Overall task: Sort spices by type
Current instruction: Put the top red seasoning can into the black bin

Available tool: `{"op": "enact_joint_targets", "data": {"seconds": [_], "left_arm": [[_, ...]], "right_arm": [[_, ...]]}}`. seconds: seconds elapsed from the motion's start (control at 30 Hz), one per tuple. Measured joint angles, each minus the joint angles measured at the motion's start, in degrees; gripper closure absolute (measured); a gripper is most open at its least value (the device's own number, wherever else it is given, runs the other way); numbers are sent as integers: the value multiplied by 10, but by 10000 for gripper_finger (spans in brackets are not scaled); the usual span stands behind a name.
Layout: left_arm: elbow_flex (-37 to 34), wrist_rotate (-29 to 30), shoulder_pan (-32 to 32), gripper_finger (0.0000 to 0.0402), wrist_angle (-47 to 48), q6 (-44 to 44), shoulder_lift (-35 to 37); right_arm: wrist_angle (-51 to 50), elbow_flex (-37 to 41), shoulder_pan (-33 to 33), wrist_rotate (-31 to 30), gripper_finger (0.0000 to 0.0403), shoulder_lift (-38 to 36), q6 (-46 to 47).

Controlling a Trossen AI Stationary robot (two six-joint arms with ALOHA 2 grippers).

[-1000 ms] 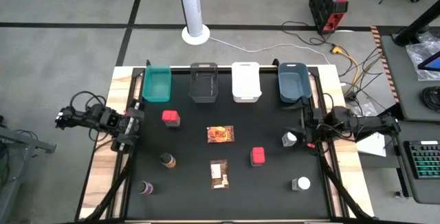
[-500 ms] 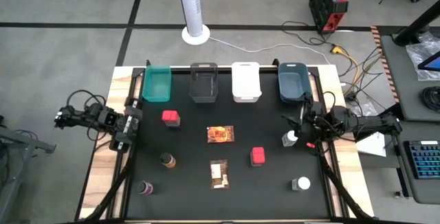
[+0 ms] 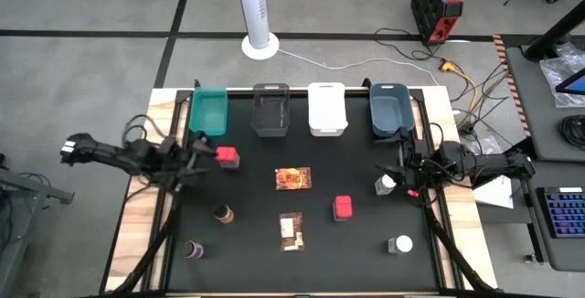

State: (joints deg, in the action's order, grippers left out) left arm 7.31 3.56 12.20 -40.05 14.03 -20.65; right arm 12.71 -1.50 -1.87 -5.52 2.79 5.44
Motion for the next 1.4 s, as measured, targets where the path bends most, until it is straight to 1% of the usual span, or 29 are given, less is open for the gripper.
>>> {"op": "enact_joint_targets", "data": {"seconds": [0.1, 0.17, 0.27, 0.33, 0.47, 0.53, 0.6, 0.7, 0.8, 0.93, 1.03, 1.13, 1.27, 1.4], "left_arm": [[19, 7, 6, 168, 4, 41, -84], [44, 31, 15, 168, 5, 45, -144], [101, 45, 27, 168, 16, 45, -229], [146, 45, 33, 168, 53, 44, -274], [247, 45, 40, 168, 186, 45, -348], [294, 54, 41, 168, 259, 52, -380], [341, 78, 42, 168, 353, 71, -408], [409, 111, 41, 168, 524, 103, -446], [477, 112, 41, 168, 688, 131, -482], [568, 109, 41, 168, 908, 135, -525], [622, 116, 33, 168, 1034, 119, -551], [650, 164, 22, 168, 1089, 106, -559], [650, 183, -2, 168, 1086, 70, -548], [628, 230, -27, 168, 1086, 75, -519]], "right_arm": [[-6, 0, 0, 0, 48, 0, 12], [-9, 0, 0, 0, 48, 1, 22], [-16, 0, -5, 1, 48, 0, 28], [-20, 0, -10, 2, 48, 1, 33], [-38, 0, -19, 2, 48, 0, 36], [-49, 0, -20, 2, 48, 1, 36], [-58, 0, -20, 2, 48, 1, 36], [-62, 0, -20, 2, 48, 0, 36], [-66, 0, -20, 2, 48, 0, 36], [-66, 0, -20, 0, 48, 0, 36], [-68, 0, -20, 0, 48, 0, 35], [-78, 0, -19, -3, 48, 0, 28], [-82, 0, -19, -12, 48, 0, 12], [-77, 0, -19, -42, 48, -1, 10]]}}
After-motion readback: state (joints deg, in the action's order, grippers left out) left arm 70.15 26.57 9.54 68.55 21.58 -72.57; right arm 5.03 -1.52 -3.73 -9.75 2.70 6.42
